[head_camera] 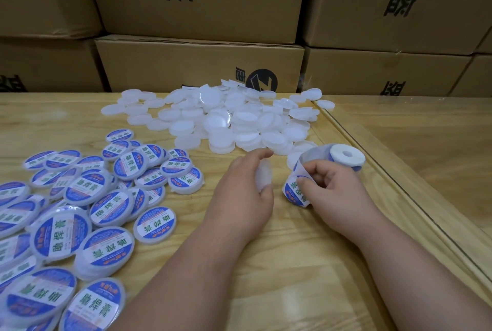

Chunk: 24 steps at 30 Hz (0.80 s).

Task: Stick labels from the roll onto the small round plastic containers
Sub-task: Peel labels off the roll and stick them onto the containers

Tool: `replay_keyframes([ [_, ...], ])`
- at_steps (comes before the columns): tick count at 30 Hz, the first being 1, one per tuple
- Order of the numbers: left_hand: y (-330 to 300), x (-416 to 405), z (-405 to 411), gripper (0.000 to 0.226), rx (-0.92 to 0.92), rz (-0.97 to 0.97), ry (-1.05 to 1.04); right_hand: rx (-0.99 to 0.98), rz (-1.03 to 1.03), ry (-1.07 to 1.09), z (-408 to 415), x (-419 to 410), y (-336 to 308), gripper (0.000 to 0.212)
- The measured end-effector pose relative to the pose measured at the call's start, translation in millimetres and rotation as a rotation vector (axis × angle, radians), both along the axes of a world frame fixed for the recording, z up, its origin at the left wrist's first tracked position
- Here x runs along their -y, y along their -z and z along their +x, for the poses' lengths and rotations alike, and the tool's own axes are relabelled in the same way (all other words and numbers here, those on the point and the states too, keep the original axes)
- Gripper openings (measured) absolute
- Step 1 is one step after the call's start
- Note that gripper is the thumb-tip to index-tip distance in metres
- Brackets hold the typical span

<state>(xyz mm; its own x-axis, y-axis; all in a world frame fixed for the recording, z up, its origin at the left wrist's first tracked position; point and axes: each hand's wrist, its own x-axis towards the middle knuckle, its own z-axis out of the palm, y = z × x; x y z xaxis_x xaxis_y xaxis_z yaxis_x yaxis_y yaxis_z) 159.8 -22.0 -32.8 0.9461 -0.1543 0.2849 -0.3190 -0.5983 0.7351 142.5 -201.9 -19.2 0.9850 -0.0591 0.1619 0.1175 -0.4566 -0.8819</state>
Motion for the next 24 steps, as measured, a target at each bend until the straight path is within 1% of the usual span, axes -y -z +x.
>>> replay_keyframes([
  [2, -1.2, -0.2, 0.7, 0.059, 0.024, -0.019, 0.005, 0.011, 0.020, -0.003, 0.8, -0.6, 0.9, 0.023],
  [6, -4.5, -0.3, -0.9, 0.054, 0.002, -0.060, 0.004, 0.008, 0.045, 0.009, 1.4, -1.8, 0.6, 0.013],
  [10, -10.5, -1.7, -2.8, 0.051, -0.035, -0.211, -0.084, -0.001, 0.157, 0.000, 2.2, -6.0, -0.8, 0.006],
  [13, -11.9, -2.6, -2.5, 0.051, -0.057, -0.300, -0.161, -0.023, 0.228, -0.031, 1.9, -8.3, -1.4, 0.009],
  [14, -11.8, -2.7, -2.0, 0.048, -0.065, -0.317, -0.177, -0.029, 0.231, -0.039, 1.9, -8.4, -1.6, 0.010],
  [17, -11.5, -2.7, -1.0, 0.020, -0.075, -0.411, -0.181, -0.046, 0.214, -0.044, 2.3, -8.9, -2.0, 0.008],
  [20, -11.4, -3.6, -1.5, 0.025, -0.069, -0.462, -0.155, -0.046, 0.201, -0.042, 3.4, -9.1, -1.1, 0.006],
  [22, -11.7, -3.9, -1.9, 0.030, -0.054, -0.407, -0.123, -0.040, 0.194, -0.045, 3.5, -9.1, -0.4, 0.006],
  [24, -12.0, -4.3, -3.2, 0.040, -0.054, -0.319, -0.072, -0.036, 0.193, -0.051, 3.0, -9.0, 0.0, 0.006],
])
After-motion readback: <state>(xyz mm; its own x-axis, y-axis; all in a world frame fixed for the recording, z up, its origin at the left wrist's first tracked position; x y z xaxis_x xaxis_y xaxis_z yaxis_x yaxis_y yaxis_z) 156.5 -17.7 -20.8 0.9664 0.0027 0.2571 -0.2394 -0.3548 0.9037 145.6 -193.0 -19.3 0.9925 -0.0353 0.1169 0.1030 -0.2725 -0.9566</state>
